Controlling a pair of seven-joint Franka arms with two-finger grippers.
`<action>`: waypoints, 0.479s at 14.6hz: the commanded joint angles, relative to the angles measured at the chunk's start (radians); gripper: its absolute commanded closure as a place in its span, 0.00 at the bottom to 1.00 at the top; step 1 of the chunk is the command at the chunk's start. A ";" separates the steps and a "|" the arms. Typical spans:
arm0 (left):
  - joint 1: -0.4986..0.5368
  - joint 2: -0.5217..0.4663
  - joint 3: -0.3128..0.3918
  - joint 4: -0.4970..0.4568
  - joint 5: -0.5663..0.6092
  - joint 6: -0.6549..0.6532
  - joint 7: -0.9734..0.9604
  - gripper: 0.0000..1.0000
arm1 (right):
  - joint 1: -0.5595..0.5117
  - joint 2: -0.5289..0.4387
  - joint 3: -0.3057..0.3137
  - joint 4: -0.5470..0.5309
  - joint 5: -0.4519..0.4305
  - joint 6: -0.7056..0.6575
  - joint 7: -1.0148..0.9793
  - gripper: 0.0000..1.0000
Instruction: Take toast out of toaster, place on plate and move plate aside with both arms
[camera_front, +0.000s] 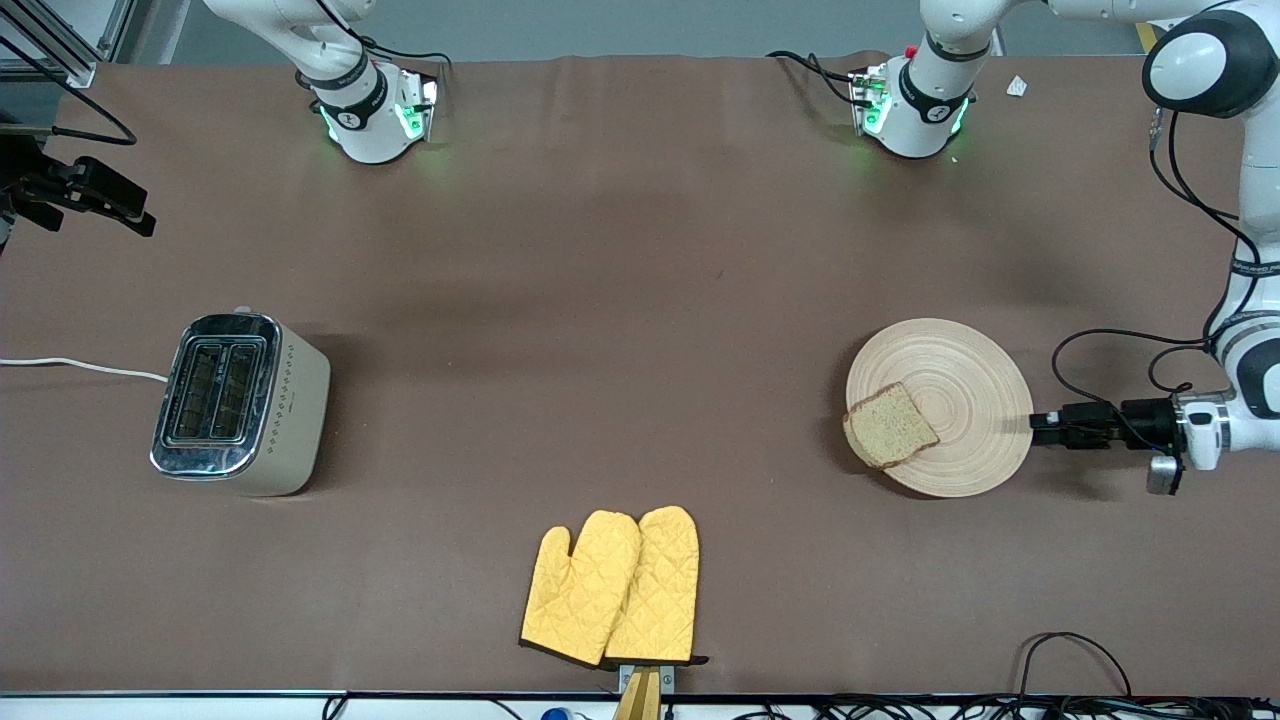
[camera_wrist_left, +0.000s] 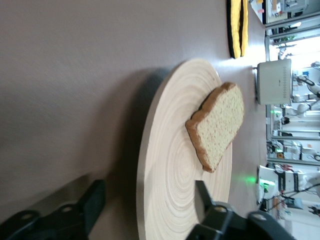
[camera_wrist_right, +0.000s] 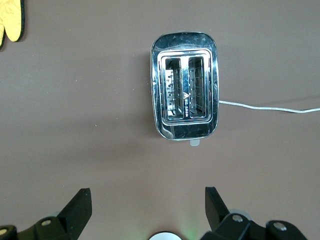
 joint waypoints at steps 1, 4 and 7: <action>-0.007 -0.016 0.015 0.046 0.012 -0.002 -0.021 0.00 | 0.004 -0.026 0.001 -0.027 -0.001 0.004 0.002 0.00; -0.028 -0.081 0.011 0.059 0.076 0.001 -0.120 0.00 | 0.004 -0.026 0.001 -0.027 -0.001 0.004 0.002 0.00; -0.076 -0.181 0.003 0.056 0.107 -0.004 -0.313 0.00 | 0.004 -0.026 0.001 -0.027 -0.001 0.006 0.002 0.00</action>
